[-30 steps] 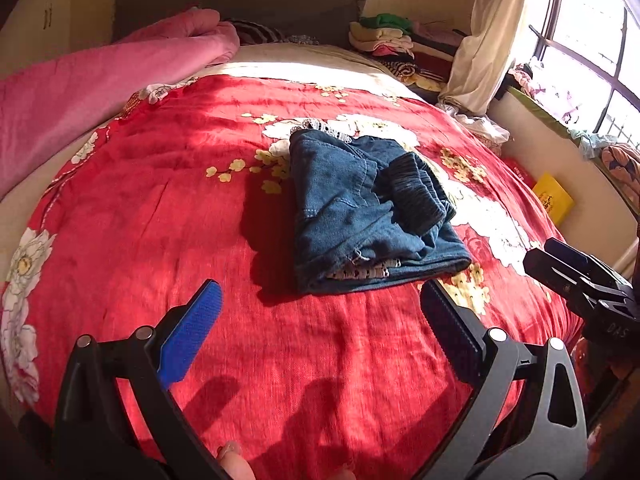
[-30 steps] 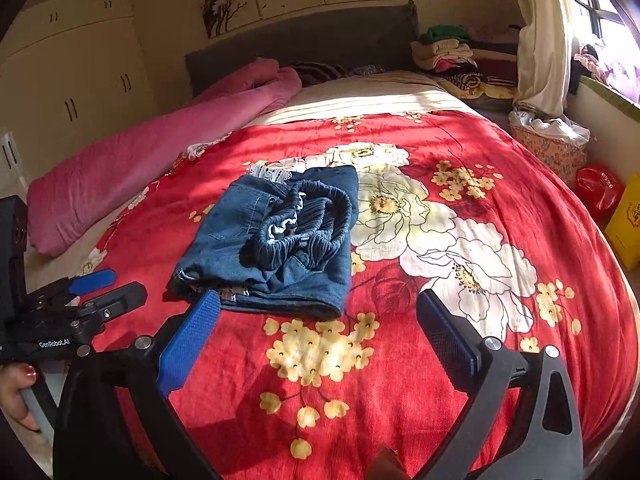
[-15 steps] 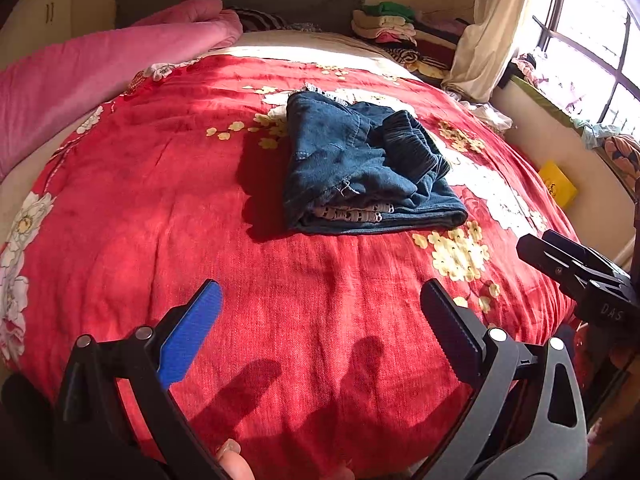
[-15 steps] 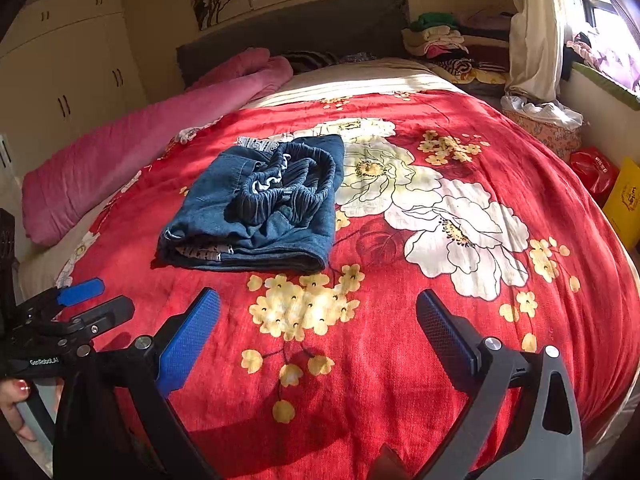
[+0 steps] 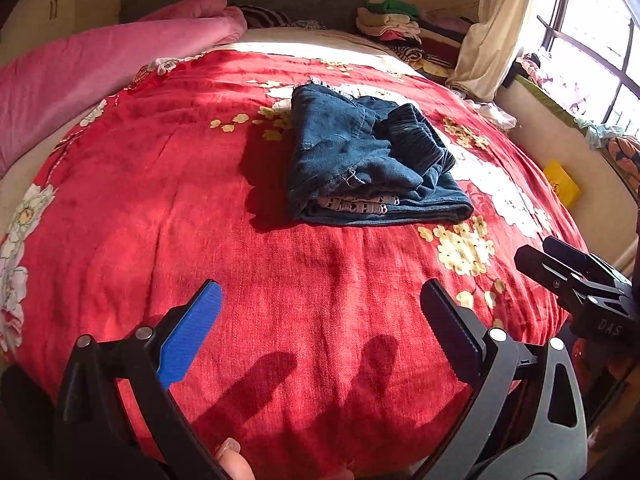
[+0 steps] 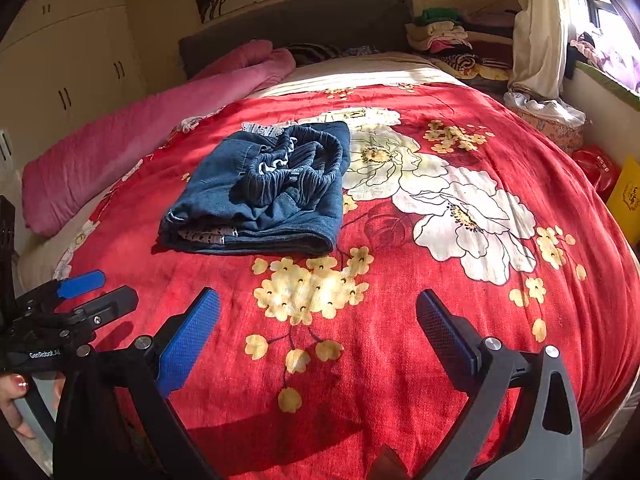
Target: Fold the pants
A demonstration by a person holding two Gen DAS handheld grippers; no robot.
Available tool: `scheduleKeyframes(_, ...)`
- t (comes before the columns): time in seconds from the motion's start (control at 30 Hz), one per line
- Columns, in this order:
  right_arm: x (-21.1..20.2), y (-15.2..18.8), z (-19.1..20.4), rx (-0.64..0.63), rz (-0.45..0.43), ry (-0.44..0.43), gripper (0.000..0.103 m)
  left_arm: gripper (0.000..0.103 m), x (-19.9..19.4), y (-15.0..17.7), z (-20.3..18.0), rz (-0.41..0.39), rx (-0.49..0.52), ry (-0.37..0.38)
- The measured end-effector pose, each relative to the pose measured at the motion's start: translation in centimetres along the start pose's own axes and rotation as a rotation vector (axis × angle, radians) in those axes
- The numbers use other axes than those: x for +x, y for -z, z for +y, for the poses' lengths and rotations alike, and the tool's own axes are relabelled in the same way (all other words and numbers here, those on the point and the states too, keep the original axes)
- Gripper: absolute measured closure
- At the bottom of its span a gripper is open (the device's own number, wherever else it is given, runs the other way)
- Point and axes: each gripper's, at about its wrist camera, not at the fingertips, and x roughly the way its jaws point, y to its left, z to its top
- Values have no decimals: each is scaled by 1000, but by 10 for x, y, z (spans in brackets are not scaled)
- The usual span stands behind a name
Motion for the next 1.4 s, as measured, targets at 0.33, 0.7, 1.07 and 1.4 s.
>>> scheduleKeyframes(0.33, -1, 0, 0, 0, 0, 2, 5, 10, -1, -1, 0, 1, -2, -9)
scheduleKeyframes(0.7, -2, 0, 0, -1, -1, 9, 5, 10, 0, 0, -1, 15, 7, -14)
scheduleKeyframes(1.07, -3, -2, 4, -16, -2, 18, 5, 10, -2, 0, -2, 11, 3, -16)
scheduleKeyframes(1.4, -4, -2, 5, -17, 0, 24, 5, 10, -2, -2, 1, 16, -2, -32)
